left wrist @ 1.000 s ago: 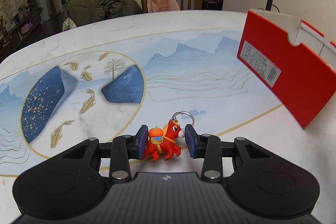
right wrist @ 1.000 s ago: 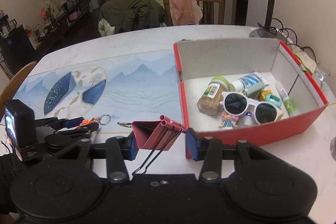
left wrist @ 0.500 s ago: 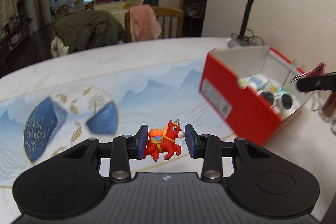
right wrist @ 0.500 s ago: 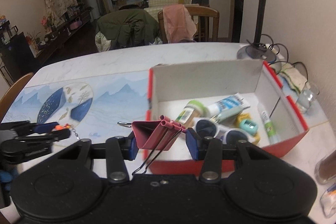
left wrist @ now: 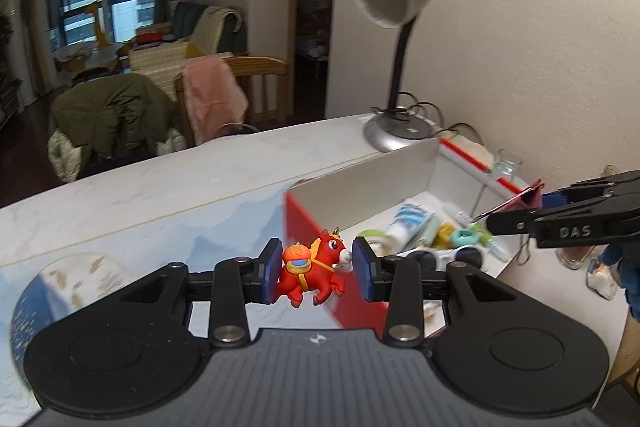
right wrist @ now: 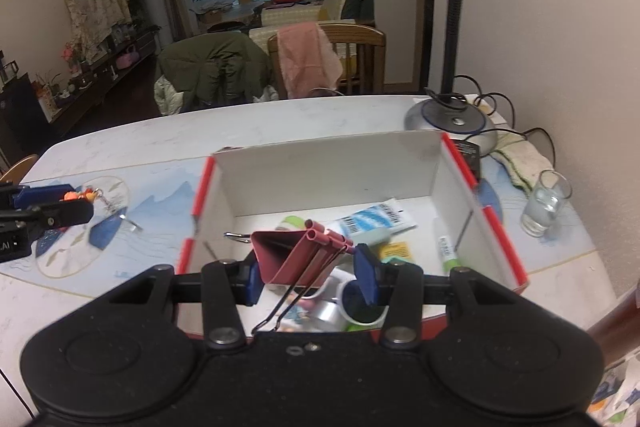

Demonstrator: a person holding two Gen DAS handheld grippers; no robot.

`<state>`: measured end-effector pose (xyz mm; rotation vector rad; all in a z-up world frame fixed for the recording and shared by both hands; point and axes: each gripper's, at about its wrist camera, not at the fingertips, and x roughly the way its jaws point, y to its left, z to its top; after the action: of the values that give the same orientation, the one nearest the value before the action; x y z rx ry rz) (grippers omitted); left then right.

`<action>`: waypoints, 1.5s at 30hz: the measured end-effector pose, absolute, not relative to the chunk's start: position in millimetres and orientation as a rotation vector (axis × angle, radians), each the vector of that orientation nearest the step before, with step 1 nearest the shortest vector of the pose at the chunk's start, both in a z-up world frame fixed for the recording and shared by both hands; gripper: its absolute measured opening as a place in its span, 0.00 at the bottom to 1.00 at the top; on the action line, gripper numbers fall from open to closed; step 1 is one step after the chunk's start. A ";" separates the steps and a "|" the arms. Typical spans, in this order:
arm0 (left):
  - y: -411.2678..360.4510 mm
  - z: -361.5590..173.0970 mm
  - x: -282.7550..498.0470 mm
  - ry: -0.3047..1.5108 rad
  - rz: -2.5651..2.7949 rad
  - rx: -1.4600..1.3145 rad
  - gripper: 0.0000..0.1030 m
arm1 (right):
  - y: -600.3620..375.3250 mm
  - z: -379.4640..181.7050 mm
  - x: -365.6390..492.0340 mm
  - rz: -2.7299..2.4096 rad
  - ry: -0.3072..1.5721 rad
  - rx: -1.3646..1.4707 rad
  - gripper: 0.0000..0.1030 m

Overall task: Organize rigid objects
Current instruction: 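Carry keychain and binder clip into the red box and open both tools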

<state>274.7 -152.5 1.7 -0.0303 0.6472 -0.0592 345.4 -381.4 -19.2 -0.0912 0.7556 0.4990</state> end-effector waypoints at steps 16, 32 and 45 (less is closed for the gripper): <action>-220.3 -28.2 369.3 0.745 -0.160 0.041 0.36 | -420.7 -41.8 398.8 0.407 0.795 -0.094 0.43; -238.5 -82.0 437.3 0.885 -0.178 0.088 0.36 | -393.5 -86.4 437.8 0.417 0.874 -0.173 0.43; -234.3 -101.3 449.2 0.990 -0.187 0.065 0.37 | -388.8 -100.8 436.9 0.424 0.923 -0.186 0.44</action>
<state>449.2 -234.3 -101.3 0.0654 0.9899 -0.1874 436.9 -388.8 -100.8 -0.1860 0.9228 0.4239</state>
